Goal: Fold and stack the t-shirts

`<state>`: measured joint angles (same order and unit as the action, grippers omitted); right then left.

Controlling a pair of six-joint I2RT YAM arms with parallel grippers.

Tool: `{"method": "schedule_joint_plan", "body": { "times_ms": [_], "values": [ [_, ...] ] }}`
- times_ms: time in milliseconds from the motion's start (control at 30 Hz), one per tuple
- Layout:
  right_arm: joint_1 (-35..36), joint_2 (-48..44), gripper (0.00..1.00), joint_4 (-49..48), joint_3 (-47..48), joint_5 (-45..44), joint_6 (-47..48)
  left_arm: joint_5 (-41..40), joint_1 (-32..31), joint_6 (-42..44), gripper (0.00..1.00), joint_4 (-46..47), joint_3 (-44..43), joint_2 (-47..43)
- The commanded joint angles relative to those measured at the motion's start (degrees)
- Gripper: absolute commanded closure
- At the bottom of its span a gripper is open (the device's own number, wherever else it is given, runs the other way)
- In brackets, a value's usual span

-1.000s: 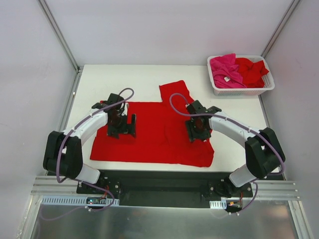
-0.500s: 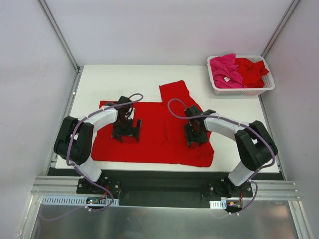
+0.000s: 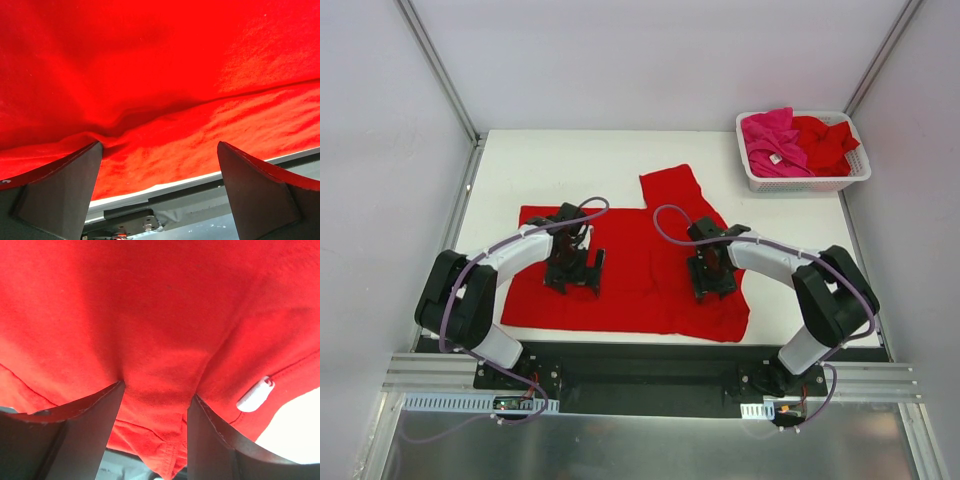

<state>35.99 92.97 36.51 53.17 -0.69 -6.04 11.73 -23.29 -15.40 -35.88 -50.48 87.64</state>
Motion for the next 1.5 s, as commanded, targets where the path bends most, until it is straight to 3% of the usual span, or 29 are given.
{"method": "schedule_joint_plan", "body": {
  "times_ms": [0, 367, 700, 1033, 1167, 1467],
  "values": [
    [3.73, -0.33, 0.42, 5.4, -0.52, 2.1, -1.78, 0.49, -0.44, 0.54, 0.01, -1.65, 0.56, -2.56],
    [5.94, 0.72, 0.42, 10.15, 3.69, -2.38, -0.46, -1.17, -1.58, -0.6, 0.01, -3.84, -3.13, -2.73],
    [5.94, -2.44, 0.42, 15.7, 14.06, -8.88, 0.24, -4.96, -1.94, -1.21, 0.01, -10.88, -11.38, -6.33],
    [5.06, 0.81, 0.47, 8.49, 14.42, -15.39, 2.35, -2.23, -2.99, -1.92, 0.01, -11.14, -13.33, -6.95],
    [4.18, 3.01, 0.53, 5.6, 14.86, -17.5, 2.79, -1.8, -3.96, -2.53, 0.01, -11.14, -12.63, -7.92],
    [-1.52, 4.59, 0.55, 0.23, 14.51, -14.79, 0.77, -1.0, -5.19, -3.59, 0.01, -11.23, -10.35, -9.68]
  ]
}}
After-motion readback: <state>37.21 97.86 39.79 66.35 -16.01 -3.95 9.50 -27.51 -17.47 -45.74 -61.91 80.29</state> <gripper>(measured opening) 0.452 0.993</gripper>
